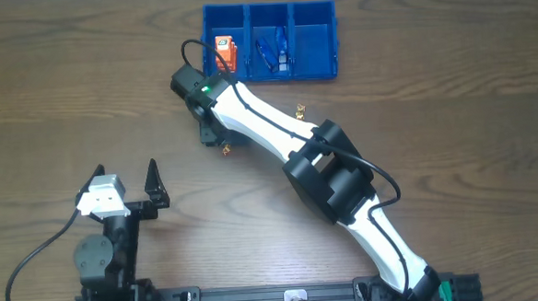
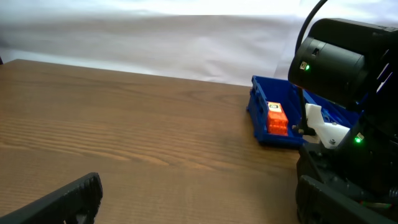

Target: Sort Candies Into Trays

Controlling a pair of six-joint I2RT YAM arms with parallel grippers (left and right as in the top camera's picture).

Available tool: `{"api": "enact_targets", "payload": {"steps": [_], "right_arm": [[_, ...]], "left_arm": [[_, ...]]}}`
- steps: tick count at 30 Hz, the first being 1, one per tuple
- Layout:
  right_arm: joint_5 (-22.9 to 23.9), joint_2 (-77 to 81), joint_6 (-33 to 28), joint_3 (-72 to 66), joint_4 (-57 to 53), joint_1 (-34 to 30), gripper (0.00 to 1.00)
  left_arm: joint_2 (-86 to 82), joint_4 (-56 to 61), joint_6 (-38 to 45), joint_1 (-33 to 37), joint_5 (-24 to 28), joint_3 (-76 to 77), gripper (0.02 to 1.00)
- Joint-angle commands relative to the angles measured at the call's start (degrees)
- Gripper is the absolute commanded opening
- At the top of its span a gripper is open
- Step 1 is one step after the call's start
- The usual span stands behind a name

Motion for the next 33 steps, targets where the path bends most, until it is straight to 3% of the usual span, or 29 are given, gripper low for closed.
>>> {"api": "enact_targets", "payload": {"steps": [1, 6, 27, 29, 33], "right_arm": [[0.6, 1.9, 0.2, -0.2, -0.1, -0.1, 0.430], [0.6, 2.1, 0.2, -0.2, 0.1, -0.1, 0.413], [0.8, 0.1, -2.0, 0.5, -0.7, -0.3, 0.088], [2.3, -2.2, -3.5, 1.7, -1.8, -1.1, 0.077], [11.0, -10.5, -6.4, 6.1, -6.3, -4.4, 0.071]], "left_arm": [[-0.3, -2.2, 0.2, 0.3, 1.2, -1.0, 0.998], [-0.3, -2.2, 0.2, 0.3, 1.2, -1.0, 0.996], [-0.3, -2.2, 0.2, 0.3, 1.2, -1.0, 0.998], [-0.3, -2.2, 0.2, 0.3, 1.2, -1.0, 0.998], [-0.3, -2.2, 0.2, 0.3, 1.2, -1.0, 0.996]]}}
